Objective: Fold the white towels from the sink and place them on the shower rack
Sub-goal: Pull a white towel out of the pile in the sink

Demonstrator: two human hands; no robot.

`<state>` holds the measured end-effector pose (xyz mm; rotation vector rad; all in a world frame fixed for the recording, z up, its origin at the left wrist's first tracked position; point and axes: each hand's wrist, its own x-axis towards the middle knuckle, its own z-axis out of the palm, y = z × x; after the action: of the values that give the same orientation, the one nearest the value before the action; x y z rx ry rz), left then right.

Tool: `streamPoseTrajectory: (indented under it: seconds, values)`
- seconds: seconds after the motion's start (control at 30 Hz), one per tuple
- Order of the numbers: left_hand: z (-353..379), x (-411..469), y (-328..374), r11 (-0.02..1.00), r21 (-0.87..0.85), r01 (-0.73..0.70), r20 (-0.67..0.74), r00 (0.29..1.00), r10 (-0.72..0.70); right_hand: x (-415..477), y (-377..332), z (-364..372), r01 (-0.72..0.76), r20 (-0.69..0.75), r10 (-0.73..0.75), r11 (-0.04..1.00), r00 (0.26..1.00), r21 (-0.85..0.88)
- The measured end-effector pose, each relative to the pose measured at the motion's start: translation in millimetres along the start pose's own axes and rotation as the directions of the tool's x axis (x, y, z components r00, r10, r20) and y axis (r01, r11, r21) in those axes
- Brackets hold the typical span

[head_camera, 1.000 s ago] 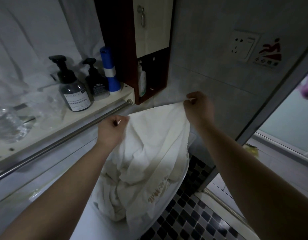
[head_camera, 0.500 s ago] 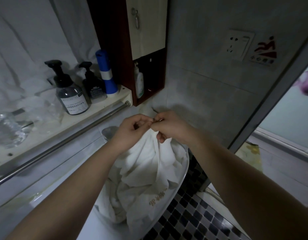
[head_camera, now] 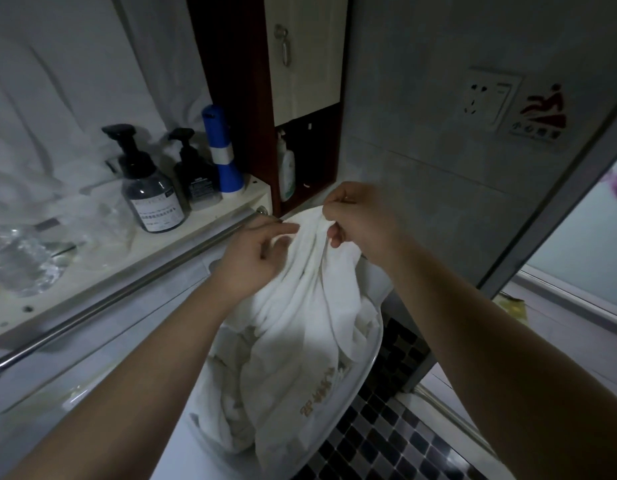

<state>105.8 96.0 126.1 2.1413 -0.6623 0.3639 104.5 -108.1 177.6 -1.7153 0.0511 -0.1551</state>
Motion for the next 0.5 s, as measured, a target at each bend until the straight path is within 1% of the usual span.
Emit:
streamPoseTrajectory:
  seconds: [0.07,0.1,0.17,0.23,0.3,0.33,0.4,0.5]
  values:
    - [5.9,-0.7,1.6,0.995,-0.078,0.060,0.069,0.996,-0.054,2.8,-2.3,1.0,0.014,-0.011,-0.014,1.000,1.000,-0.001]
    - [9.0,-1.8,0.8,0.994,-0.088,0.065,0.077,0.995,-0.058,3.8,-0.8,0.6,0.012,-0.018,-0.012,1.000,1.000,-0.002]
    - [13.7,-3.6,-4.8,0.997,-0.022,0.077,0.085,0.994,-0.075,5.1,3.5,-0.8,0.000,-0.035,0.000,1.000,0.999,0.006]
    - [16.9,-6.5,-13.7,0.987,0.046,0.151,0.144,0.977,-0.156,7.8,8.7,-3.1,-0.015,-0.062,0.016,1.000,0.998,0.003]
    - [16.4,-11.1,-21.3,0.976,0.056,0.209,0.205,0.955,-0.216,13.0,12.2,-7.8,-0.035,-0.105,0.035,0.999,0.994,0.003]
    - [14.6,-12.6,-25.8,0.972,0.042,0.231,0.214,0.948,-0.234,16.4,13.7,-11.5,-0.045,-0.132,0.045,0.999,0.990,0.006]
    - [8.8,-14.5,-34.4,0.960,0.001,0.280,0.192,0.942,-0.275,22.7,18.4,-19.8,-0.062,-0.191,0.062,0.998,0.980,0.002]
    - [-0.7,-17.1,-42.4,0.945,-0.056,0.322,0.110,0.943,-0.315,27.0,28.2,-26.1,-0.073,-0.253,0.061,0.997,0.966,-0.036]
